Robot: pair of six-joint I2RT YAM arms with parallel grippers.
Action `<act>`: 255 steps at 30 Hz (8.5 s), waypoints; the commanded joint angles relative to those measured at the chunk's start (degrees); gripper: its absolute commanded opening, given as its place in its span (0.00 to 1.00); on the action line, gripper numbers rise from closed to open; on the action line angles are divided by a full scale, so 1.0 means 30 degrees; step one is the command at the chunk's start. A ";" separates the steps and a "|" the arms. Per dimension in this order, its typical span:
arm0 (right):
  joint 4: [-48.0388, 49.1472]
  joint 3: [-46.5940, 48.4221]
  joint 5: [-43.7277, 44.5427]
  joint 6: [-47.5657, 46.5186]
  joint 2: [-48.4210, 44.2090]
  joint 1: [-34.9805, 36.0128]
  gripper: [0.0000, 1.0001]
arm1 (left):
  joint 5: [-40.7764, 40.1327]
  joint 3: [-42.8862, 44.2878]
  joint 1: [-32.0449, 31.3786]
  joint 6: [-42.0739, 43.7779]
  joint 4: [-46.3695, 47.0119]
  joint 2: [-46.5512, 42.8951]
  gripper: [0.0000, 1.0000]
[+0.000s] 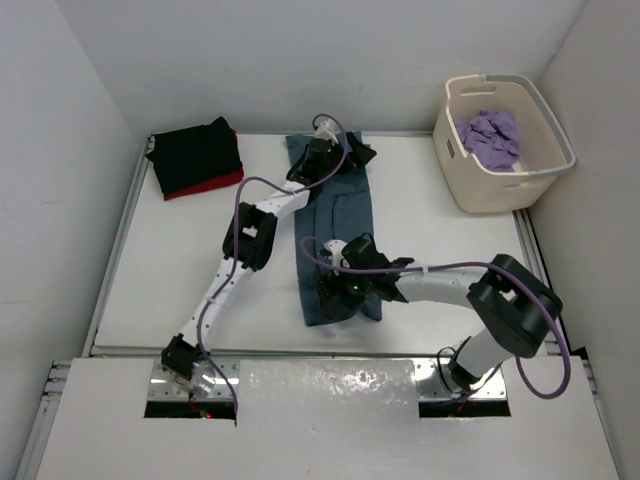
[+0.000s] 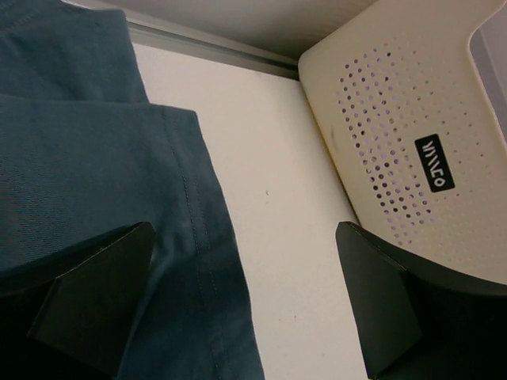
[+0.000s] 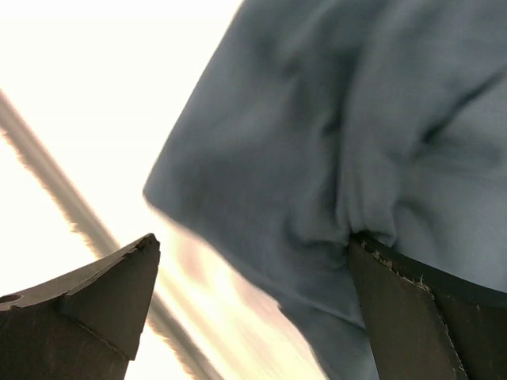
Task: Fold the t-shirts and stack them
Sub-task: Rotate the tshirt 90 degrees, then grab the bottom of the folded rectangular tshirt with both arms
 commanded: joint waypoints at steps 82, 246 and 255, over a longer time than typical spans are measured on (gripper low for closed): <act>-0.3267 -0.9160 -0.5294 0.3830 -1.0641 -0.4025 0.00 | 0.0246 -3.5118 -0.7212 -0.0123 -1.4689 -2.7437 0.00; -0.6288 -0.7052 -0.1486 0.4269 -1.1553 -0.1710 0.00 | -0.2094 -3.3772 -1.1520 -0.3287 -1.6324 -3.0078 0.00; -0.5995 -0.7315 -0.1544 0.4445 -1.1552 -0.1739 0.00 | -0.2972 -3.3772 -1.1520 -0.2789 -1.6648 -2.8644 0.44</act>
